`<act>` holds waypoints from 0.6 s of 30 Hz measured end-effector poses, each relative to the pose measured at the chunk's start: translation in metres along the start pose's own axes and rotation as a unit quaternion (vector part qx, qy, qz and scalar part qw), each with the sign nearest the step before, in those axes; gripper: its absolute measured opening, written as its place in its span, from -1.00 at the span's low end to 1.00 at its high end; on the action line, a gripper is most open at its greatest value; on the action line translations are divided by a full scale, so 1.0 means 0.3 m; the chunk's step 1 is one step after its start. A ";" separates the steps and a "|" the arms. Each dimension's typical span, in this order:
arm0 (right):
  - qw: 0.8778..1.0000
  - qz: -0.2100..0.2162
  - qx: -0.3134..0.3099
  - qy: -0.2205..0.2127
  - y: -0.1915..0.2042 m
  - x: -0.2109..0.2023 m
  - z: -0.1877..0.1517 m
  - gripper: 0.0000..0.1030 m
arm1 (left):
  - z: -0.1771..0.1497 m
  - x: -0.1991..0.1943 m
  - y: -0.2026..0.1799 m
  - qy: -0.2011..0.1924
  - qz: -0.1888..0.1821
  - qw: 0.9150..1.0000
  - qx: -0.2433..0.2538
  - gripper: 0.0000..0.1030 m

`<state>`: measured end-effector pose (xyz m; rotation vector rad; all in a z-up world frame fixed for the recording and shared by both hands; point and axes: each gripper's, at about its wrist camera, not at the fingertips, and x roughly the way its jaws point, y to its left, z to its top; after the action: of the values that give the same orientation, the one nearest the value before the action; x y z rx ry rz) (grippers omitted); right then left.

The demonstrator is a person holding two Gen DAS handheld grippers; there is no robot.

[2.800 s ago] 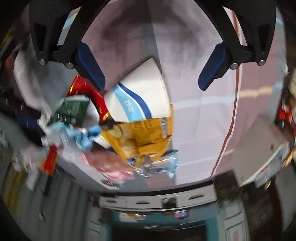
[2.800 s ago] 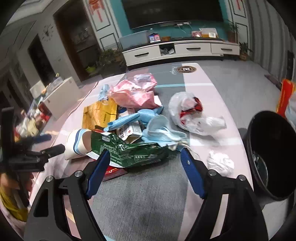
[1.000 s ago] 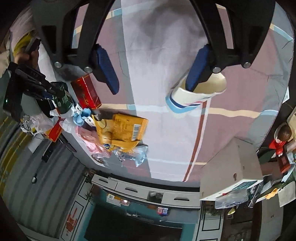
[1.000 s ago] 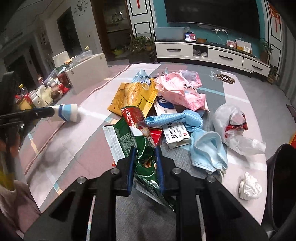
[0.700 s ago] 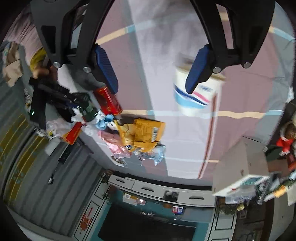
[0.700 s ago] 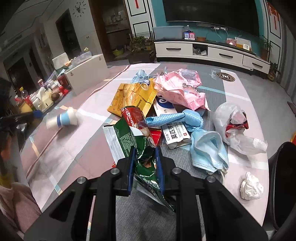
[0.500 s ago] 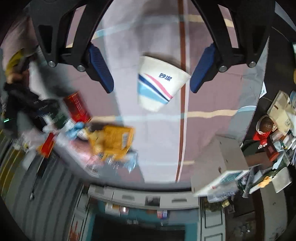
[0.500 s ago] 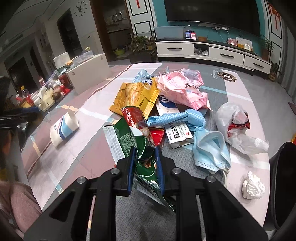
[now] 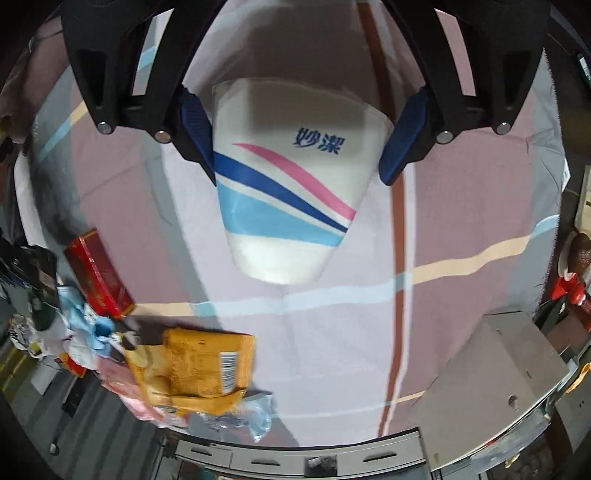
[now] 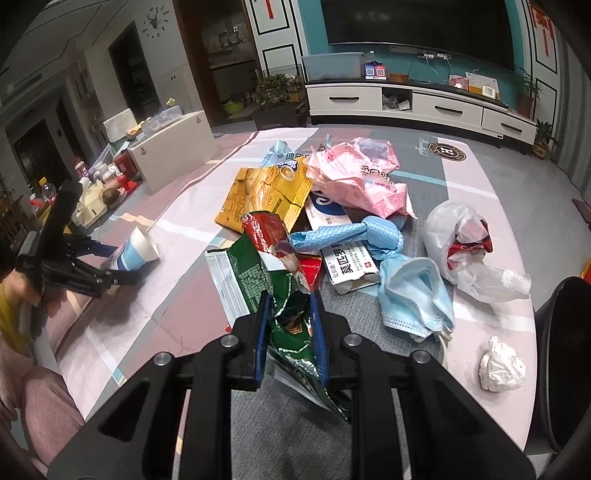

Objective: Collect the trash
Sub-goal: 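Grasp the white paper cup with the left tool, then move both tools over the bin and release the chip bag and cup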

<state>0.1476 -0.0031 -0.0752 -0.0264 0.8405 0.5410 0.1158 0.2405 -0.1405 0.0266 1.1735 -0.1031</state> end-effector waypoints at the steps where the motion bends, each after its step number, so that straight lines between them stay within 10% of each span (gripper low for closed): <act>1: 1.000 0.001 0.000 0.000 0.000 0.000 0.000 -0.57 | -0.006 -0.001 -0.013 -0.005 0.000 1.000 0.001 0.60; 18: 0.997 0.002 0.041 -0.070 -0.066 -0.159 -0.014 -0.57 | 0.071 -0.203 -0.495 -0.127 -0.101 0.984 0.075 0.56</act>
<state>0.1280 -0.0424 -0.0476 0.0883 0.7255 0.5063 0.0979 0.0951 -0.0711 0.0264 0.9098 -0.3651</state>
